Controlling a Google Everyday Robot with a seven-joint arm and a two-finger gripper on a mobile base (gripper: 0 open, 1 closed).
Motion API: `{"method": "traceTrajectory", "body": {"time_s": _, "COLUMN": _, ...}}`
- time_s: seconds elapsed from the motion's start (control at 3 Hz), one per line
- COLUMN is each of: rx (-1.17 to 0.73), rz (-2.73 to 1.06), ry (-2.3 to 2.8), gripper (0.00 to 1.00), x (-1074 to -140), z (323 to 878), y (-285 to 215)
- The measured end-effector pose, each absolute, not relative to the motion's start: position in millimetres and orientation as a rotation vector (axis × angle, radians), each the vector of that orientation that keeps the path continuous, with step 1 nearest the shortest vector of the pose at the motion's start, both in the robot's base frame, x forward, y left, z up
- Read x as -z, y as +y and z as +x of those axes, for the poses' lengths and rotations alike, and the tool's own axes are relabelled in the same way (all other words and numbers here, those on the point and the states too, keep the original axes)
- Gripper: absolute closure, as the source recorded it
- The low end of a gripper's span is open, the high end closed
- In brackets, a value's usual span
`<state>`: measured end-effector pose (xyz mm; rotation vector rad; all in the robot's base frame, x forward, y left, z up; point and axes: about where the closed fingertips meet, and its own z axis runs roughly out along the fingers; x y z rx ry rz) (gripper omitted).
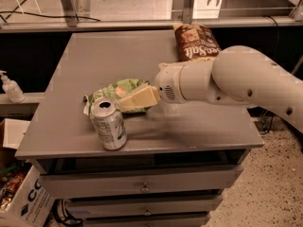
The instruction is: Move green jalapeno chip bag near 7up can
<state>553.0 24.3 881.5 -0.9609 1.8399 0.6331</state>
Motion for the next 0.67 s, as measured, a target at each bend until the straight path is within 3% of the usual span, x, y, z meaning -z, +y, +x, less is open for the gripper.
{"method": "traceTrajectory", "body": {"time_s": 0.67, "rx": -0.587, "rz": -0.945, "ry": 1.84, "gripper": 0.0, "x": -875.4, "z": 566.5, "y": 7.1}}
